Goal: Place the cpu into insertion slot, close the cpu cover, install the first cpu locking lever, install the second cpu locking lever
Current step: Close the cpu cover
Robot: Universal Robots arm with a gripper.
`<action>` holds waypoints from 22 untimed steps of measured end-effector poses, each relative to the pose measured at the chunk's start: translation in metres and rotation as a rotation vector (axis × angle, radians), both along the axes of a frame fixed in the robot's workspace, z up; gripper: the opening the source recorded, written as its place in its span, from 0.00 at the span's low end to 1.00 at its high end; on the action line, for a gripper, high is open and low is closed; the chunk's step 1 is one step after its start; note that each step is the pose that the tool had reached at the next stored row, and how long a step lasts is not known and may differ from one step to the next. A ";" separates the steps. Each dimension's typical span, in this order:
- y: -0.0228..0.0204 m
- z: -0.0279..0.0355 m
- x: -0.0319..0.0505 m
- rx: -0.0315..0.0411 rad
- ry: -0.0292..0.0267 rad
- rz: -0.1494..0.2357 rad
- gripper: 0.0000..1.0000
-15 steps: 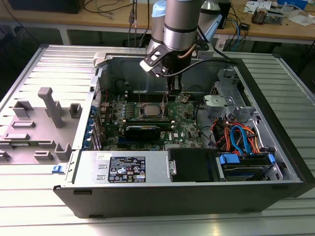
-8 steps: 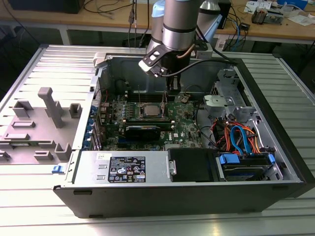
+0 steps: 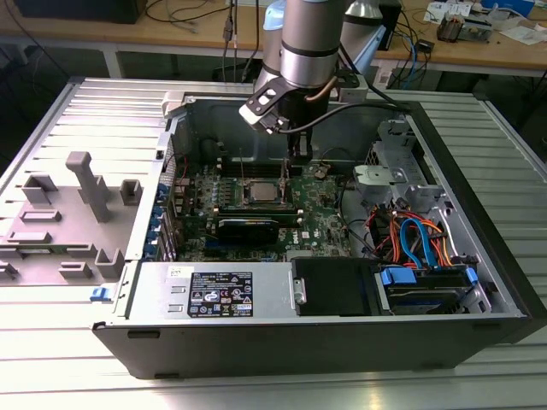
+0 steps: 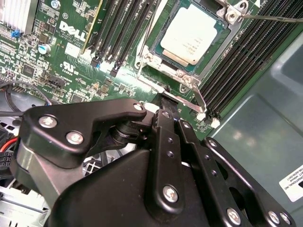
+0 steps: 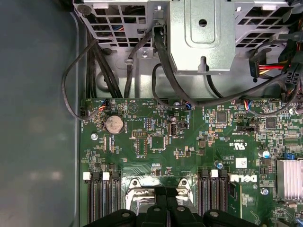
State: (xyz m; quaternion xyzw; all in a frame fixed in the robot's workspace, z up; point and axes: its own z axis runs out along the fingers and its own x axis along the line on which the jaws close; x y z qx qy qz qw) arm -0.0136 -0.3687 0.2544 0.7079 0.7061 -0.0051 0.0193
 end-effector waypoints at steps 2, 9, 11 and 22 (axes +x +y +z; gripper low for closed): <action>0.0000 0.0000 -0.0005 0.0000 0.0000 0.000 0.11; 0.0000 0.0000 -0.0030 0.0000 0.0000 0.000 0.11; 0.0000 0.0000 -0.0030 0.0000 0.0000 0.000 0.11; 0.0000 -0.0001 -0.0093 0.0001 -0.0001 0.000 0.11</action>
